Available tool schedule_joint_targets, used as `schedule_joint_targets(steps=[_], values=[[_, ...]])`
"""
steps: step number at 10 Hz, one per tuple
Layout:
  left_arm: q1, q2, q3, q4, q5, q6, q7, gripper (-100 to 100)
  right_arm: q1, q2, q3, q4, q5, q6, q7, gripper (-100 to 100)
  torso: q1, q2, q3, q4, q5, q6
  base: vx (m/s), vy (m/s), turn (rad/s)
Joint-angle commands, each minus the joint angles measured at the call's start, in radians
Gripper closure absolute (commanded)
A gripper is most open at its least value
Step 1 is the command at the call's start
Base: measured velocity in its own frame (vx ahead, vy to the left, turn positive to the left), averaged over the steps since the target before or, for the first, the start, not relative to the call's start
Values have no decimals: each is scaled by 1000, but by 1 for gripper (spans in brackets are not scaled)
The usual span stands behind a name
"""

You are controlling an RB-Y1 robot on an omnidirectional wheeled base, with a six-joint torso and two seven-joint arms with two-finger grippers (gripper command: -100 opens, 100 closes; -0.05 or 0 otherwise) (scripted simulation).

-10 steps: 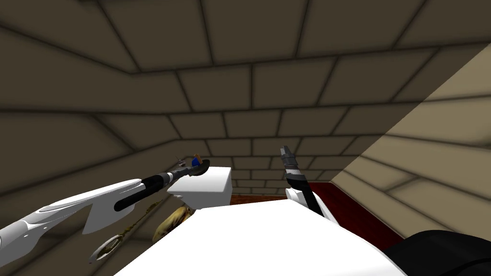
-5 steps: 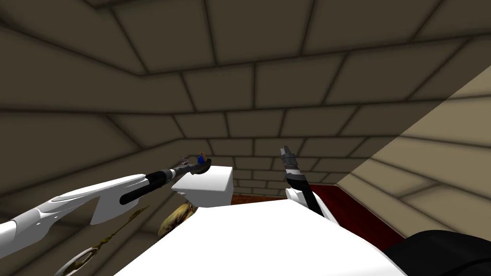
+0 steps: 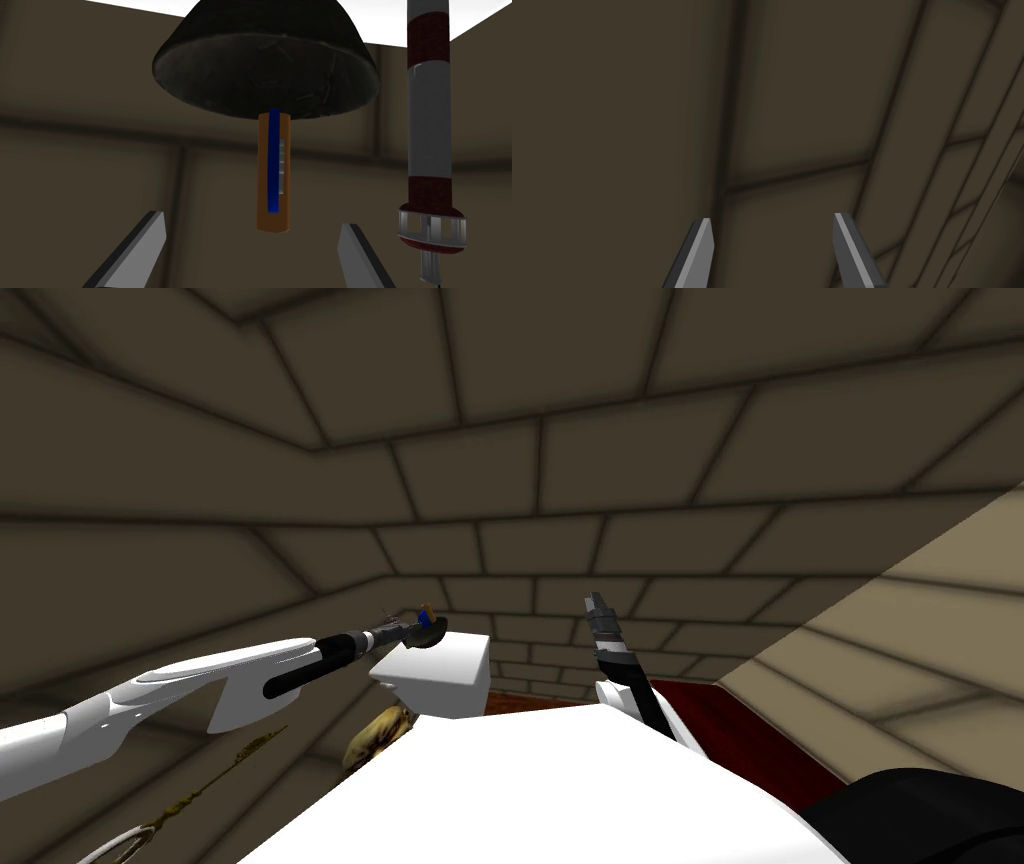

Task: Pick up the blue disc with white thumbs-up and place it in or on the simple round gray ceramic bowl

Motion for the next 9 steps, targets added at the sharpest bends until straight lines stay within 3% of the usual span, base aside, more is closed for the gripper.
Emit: schedule_joint_targets(steps=[1, 4, 5, 6, 9], values=[[33, 21, 39, -11, 11, 2, 11, -100, 0, 0, 0, 0, 0, 0, 0, 0, 0, 0, 0, 0, 0, 0, 3, 12, 26], [41, 94, 70, -44, 40, 18, 42, -100, 0, 0, 0, 0, 0, 0, 0, 0, 0, 0, 0, 0, 0, 0, 5, 13, 86], [24, 80, 49, -34, 33, 13, 36, -100, 0, 0, 0, 0, 0, 0, 0, 0, 0, 0, 0, 0, 0, 0, 2, 5, 16], [23, 83, 49, -36, 34, 16, 38, 0, 0, 0, 0, 0, 0, 0, 0, 0, -1, 0, 0, 0, 0, 0, 0, 0, 0], [24, 82, 49, -36, 34, 16, 38, 0, 0, 0, 0, 0, 0, 0, 0, 0, -1, 0, 0, 0, 0, 0, 0, 0, 0]])
